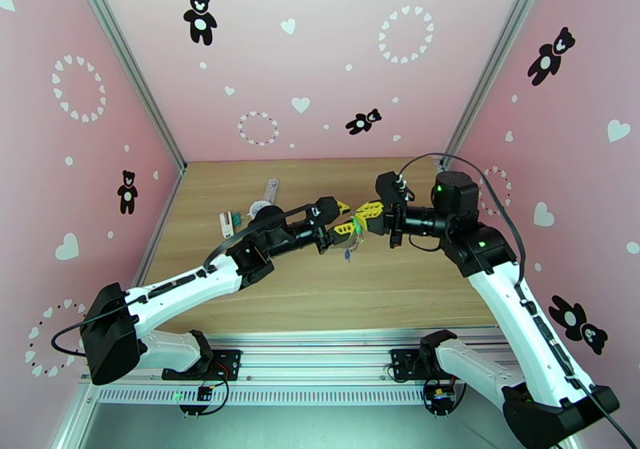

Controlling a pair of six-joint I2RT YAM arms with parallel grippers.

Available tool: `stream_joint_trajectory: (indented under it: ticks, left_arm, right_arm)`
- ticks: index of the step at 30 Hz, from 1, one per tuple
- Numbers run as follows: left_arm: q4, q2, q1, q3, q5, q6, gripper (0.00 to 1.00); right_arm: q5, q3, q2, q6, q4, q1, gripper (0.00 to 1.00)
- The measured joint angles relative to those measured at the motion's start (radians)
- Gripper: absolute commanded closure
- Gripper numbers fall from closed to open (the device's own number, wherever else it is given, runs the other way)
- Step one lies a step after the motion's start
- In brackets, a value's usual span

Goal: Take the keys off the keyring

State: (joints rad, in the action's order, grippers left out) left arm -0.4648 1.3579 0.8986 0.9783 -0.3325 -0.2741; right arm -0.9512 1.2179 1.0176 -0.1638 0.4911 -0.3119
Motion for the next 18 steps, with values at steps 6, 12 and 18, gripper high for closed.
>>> stream_joint_trajectory:
  ticks: [6,12,18]
  left_arm:
    - [-0.025,0.000,0.010,0.000,0.013,-0.020,0.65]
    - [-0.026,0.000,0.014,0.000,0.024,-0.021,0.69]
    - [-0.035,0.000,0.014,-0.007,0.027,-0.022,0.72]
  right_arm:
    - [0.003,-0.001,0.000,0.000,0.000,0.000,1.00]
    - [0.011,-0.001,-0.002,0.000,0.000,0.000,1.00]
    - [0.014,-0.001,-0.002,-0.001,0.000,0.000,1.00]
